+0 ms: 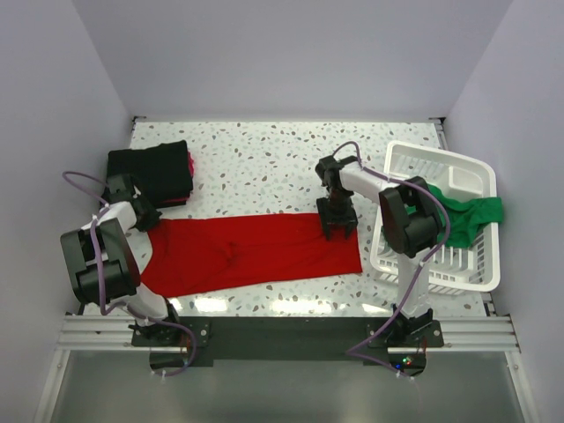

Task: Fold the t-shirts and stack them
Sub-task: Fold the tshirt

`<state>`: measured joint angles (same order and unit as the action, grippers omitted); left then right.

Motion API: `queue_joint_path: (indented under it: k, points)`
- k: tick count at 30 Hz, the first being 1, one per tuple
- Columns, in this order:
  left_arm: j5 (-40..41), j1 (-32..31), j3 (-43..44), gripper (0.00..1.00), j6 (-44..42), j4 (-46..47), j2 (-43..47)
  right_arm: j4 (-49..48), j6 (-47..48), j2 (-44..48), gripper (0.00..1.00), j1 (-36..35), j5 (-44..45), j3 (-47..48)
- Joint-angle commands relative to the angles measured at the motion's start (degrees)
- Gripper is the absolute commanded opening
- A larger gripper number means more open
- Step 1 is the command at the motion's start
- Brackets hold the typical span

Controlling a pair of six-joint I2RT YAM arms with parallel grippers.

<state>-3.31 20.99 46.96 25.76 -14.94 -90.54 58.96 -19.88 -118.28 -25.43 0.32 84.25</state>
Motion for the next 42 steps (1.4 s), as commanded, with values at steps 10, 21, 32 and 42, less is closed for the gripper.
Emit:
queue_joint_path:
  k: [10, 21, 32, 42]
  points:
    - [3.6, 0.5, 1.7, 0.0, -4.6, 2.1, -0.2, -0.2, -0.1, -5.3, 0.6, 0.2, 1.0, -0.4]
    - [-2.8, 0.5, 5.2, 0.0, -8.5, 1.9, -1.9, 0.5, -0.2, -6.4, 0.6, 0.3, 1.4, 0.8]
    - [2.1, 0.5, 6.1, 0.25, -9.7, -2.0, -1.1, 0.6, 0.6, -6.9, 0.61, 0.3, 1.4, 1.3]
    - [5.8, 0.5, 6.5, 0.77, -8.5, -9.3, 6.2, 3.3, 4.3, -4.3, 0.66, -0.1, -0.3, 5.7]
